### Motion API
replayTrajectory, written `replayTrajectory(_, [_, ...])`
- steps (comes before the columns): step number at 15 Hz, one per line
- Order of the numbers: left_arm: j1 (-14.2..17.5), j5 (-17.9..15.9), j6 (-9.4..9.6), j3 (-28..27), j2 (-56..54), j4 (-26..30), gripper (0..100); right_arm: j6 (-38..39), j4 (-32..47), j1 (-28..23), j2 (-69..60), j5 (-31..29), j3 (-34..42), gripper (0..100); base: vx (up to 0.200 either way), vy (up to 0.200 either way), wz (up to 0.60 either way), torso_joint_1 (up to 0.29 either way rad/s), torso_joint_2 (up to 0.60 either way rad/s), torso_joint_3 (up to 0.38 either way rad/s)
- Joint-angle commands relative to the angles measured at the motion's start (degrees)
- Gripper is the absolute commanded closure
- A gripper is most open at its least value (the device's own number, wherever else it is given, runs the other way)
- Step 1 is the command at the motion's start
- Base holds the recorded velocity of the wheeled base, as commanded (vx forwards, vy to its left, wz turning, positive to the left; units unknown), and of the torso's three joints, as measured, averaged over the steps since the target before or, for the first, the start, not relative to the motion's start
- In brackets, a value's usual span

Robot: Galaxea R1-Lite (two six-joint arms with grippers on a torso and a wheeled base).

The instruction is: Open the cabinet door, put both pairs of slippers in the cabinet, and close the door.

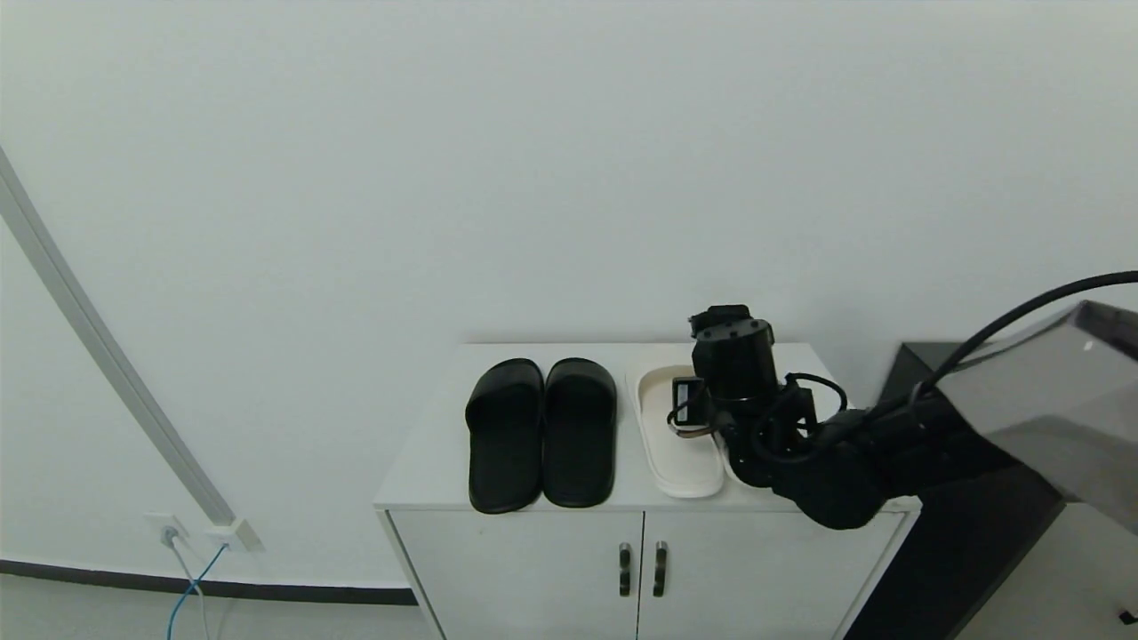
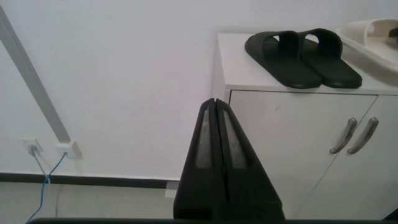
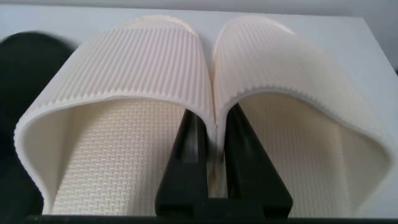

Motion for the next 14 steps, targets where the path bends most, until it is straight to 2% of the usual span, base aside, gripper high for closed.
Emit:
replayTrajectory(1, [0.02,0.02,-0.02,0.0,0.07,-0.01,100,-2.91,-1.18,1.56,-14.71,7.88,11.22,100,0.0,0.0,0.0,0.0,0.0,0.0])
replayTrajectory(2, [0.02,0.02,-0.02,0.0,0.07,-0.01,100,-4.58,-1.26,2.88,-21.47,15.7,17.03,100,0.0,0.0,0.0,0.0,0.0,0.0])
replayTrajectory(3, [0.02,0.02,-0.02,0.0,0.07,-0.01,100,-4.67,-0.82,4.2,-25.08,20.54,20.1,100,0.0,0.0,0.0,0.0,0.0,0.0])
replayTrajectory(6, [0.02,-0.42,0.25,0.0,0.07,-0.01,100,-4.67,-0.3,6.84,-31.49,30.56,25.55,100,0.0,0.0,0.0,0.0,0.0,0.0])
replayTrajectory(7, [0.02,-0.42,0.25,0.0,0.07,-0.01,100,-4.67,-0.3,6.84,-31.49,30.56,25.55,100,0.0,0.0,0.0,0.0,0.0,0.0])
replayTrajectory(8, [0.02,-0.51,0.25,0.0,0.07,-0.01,100,-6.17,-0.39,7.01,-33.16,33.63,27.84,100,0.0,0.0,0.0,0.0,0.0,0.0])
replayTrajectory(10, [0.02,-0.51,0.25,0.0,0.07,-0.01,100,-17.06,-2.32,5.52,-33.34,34.69,30.39,100,0.0,0.0,0.0,0.0,0.0,0.0])
replayTrajectory(11, [0.02,-0.51,0.25,0.0,0.07,-0.01,100,-19.88,-5.22,5.52,-33.25,36.97,31.62,100,0.0,0.0,0.0,0.0,0.0,0.0])
replayTrajectory(12, [0.02,-0.42,0.16,0.0,0.07,-0.01,100,-20.67,-8.47,5.52,-33.07,39.34,33.11,100,0.0,0.0,0.0,0.0,0.0,0.0])
replayTrajectory(14, [0.02,-0.42,0.25,0.0,0.07,-0.01,100,-20.67,-10.32,5.43,-32.28,40.4,33.99,100,0.0,0.0,0.0,0.0,0.0,0.0])
